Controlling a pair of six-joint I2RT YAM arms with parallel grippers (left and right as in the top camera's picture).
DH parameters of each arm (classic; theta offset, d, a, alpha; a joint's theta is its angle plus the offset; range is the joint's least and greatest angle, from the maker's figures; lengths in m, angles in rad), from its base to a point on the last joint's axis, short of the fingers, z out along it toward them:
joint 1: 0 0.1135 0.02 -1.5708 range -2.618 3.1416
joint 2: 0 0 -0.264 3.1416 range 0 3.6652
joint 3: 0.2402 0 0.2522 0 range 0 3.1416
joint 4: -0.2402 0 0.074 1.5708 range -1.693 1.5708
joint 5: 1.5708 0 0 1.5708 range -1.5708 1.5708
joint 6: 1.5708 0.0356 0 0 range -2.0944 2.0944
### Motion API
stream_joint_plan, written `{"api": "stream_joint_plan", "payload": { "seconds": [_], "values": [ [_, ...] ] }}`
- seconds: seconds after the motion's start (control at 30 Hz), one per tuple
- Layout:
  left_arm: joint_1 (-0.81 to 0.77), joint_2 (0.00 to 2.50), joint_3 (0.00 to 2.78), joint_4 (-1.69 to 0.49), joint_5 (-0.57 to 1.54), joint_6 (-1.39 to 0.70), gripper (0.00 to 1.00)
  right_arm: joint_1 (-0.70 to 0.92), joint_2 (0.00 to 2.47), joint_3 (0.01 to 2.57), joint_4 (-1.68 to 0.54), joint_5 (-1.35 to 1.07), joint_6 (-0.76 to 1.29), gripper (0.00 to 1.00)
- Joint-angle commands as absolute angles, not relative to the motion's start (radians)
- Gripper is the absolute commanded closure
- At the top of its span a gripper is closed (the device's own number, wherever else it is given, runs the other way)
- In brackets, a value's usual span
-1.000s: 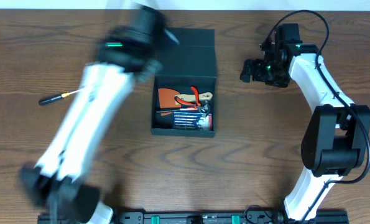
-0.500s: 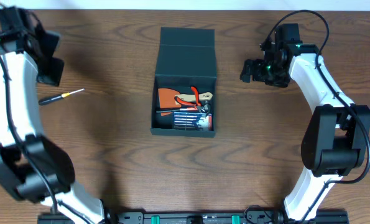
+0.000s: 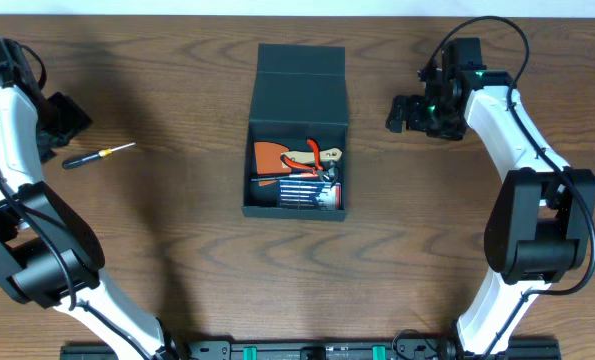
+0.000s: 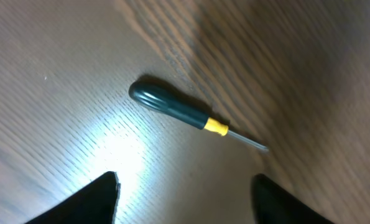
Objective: Pack container
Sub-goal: 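Move the left gripper over to the black-handled screwdriver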
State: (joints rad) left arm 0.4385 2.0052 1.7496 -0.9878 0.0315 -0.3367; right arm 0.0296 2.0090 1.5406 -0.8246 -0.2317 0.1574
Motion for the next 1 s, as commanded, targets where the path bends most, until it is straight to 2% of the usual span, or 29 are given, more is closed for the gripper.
{"api": "stream_joint_plan", "payload": {
  "seconds": [0.0,0.03,0.13,0.23,0.33,0.4,0.97],
  "values": [
    [0.44,2.009,1.752,-0.994,0.03,-0.715,0.39,0.027,2.009,1.539,-0.823,-0.233,0.171,0.01],
    [0.44,2.01,1.751,-0.992,0.03,-0.802,0.4,0.027,2.009,1.539,-0.823,-0.233,0.171,0.01],
    [0.437,2.021,1.751,-0.989,0.016,-0.954,0.51,0.027,2.009,1.539,-0.823,-0.233,0.171,0.01],
    [0.433,2.031,1.727,-0.989,-0.021,-1.09,0.49,0.027,2.009,1.539,-0.823,-0.233,0.171,0.01],
    [0.433,2.039,1.684,-0.988,-0.041,-1.261,0.29,0.027,2.009,1.539,-0.823,-0.233,0.171,0.01],
    [0.434,2.046,1.652,-0.977,-0.046,-1.346,0.24,0.027,2.009,1.539,-0.823,-0.233,0.171,0.01],
    [0.443,2.177,1.575,-0.875,-0.043,-1.364,0.24,0.027,2.009,1.539,-0.823,-0.233,0.171,0.01]
  ]
}}
